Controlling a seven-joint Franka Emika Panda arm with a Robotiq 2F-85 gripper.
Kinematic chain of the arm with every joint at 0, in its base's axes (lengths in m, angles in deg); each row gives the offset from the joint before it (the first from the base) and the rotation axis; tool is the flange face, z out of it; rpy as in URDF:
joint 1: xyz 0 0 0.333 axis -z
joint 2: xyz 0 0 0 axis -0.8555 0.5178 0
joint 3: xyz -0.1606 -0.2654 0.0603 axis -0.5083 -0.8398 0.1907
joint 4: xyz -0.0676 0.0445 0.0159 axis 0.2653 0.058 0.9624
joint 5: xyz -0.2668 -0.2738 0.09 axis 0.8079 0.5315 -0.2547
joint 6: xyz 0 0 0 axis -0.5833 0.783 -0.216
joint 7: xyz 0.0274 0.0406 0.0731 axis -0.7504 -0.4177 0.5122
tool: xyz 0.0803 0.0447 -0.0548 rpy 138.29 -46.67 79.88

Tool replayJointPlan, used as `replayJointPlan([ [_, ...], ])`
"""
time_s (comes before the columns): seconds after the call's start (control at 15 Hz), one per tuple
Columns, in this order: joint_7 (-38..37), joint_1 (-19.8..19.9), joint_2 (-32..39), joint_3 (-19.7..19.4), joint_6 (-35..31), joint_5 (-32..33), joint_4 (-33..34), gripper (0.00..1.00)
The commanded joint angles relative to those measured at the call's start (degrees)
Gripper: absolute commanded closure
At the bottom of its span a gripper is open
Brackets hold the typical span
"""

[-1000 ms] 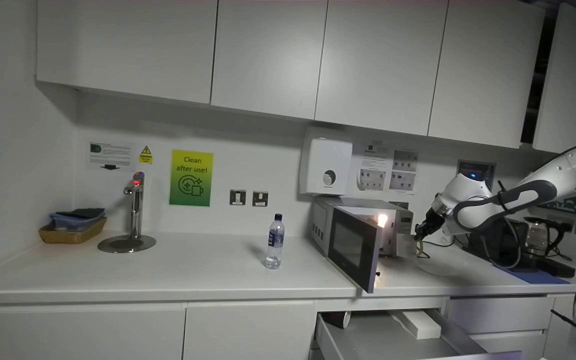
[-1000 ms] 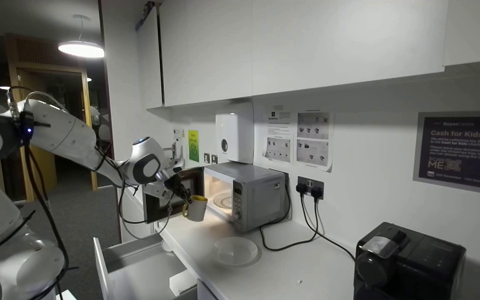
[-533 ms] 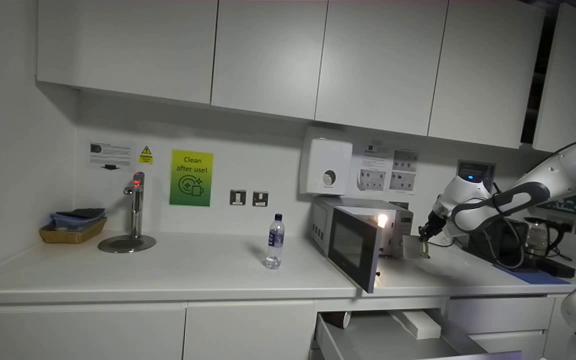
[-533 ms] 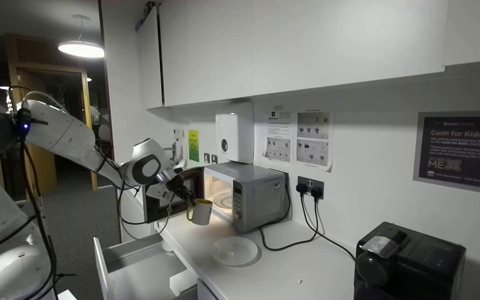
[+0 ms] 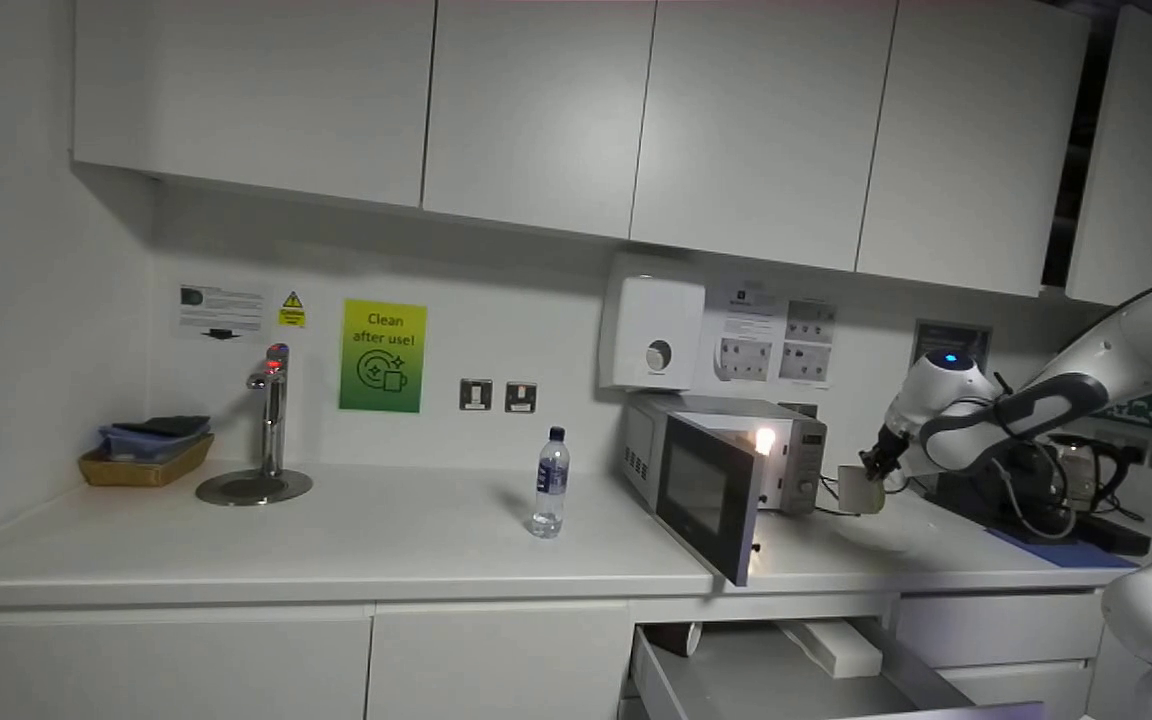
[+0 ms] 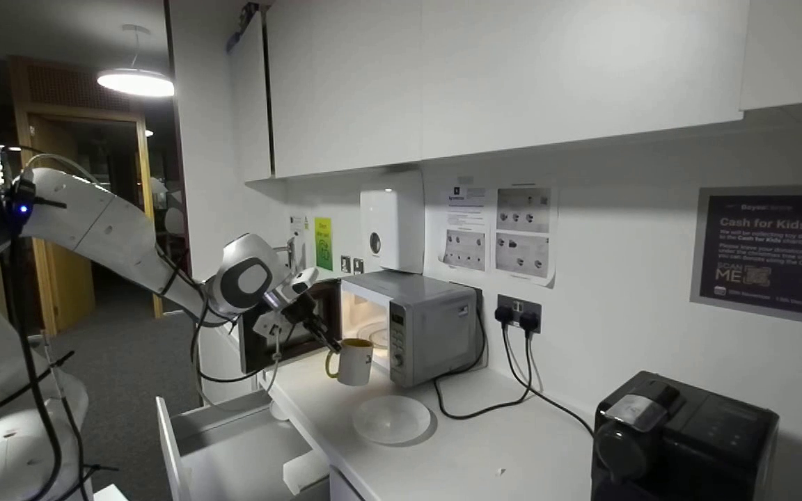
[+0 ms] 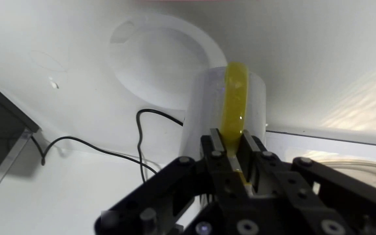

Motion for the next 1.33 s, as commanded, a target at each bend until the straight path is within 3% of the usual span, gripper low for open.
replayJointPlan([
  [0.0,-5.76,6.31,-5.45,2.23,1.31,4.66,-2.80,0.96],
  [0.67,-15.51,17.81,-13.21,1.90,0.83,12.24,-8.10,0.96],
  [0.73,-12.80,15.40,-9.54,0.89,0.95,10.03,-6.57,0.83],
  [1.2,-13.14,16.77,-10.94,1.05,0.90,10.20,-7.59,0.83],
  [1.27,-13.14,16.78,-10.94,1.05,0.90,10.20,-7.60,0.96],
])
